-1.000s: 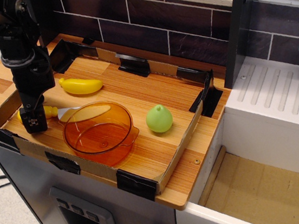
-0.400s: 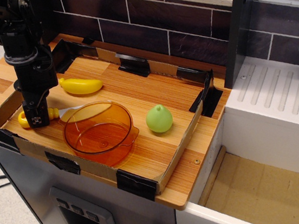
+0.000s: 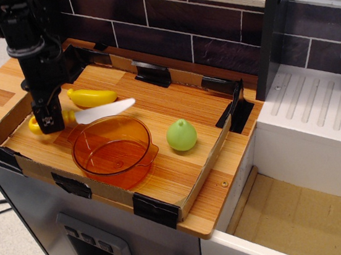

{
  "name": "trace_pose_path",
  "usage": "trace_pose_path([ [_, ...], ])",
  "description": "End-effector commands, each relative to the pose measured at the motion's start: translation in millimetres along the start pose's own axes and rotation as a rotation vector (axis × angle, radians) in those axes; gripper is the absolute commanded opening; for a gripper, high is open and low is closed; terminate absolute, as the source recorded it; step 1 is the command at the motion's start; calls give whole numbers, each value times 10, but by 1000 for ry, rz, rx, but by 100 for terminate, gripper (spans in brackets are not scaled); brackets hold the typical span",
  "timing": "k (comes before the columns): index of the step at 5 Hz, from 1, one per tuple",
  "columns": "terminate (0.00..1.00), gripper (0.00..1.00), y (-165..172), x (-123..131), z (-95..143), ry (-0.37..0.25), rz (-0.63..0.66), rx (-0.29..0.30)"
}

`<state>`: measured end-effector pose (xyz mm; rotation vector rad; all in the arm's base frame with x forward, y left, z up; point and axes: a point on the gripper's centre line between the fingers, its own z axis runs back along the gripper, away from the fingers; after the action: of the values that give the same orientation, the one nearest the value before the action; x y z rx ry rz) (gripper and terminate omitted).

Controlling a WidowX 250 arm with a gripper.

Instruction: Put knife in pot

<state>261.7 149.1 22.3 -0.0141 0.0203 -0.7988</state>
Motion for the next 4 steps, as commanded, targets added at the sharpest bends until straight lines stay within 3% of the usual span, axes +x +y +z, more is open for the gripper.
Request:
trace_pose_path([
  [1, 0, 0, 197, 180, 760, -146, 55, 69],
  [2, 0, 0, 49, 299, 947, -162, 162, 38],
  [4, 0, 0, -392, 456, 753, -98, 199, 14],
])
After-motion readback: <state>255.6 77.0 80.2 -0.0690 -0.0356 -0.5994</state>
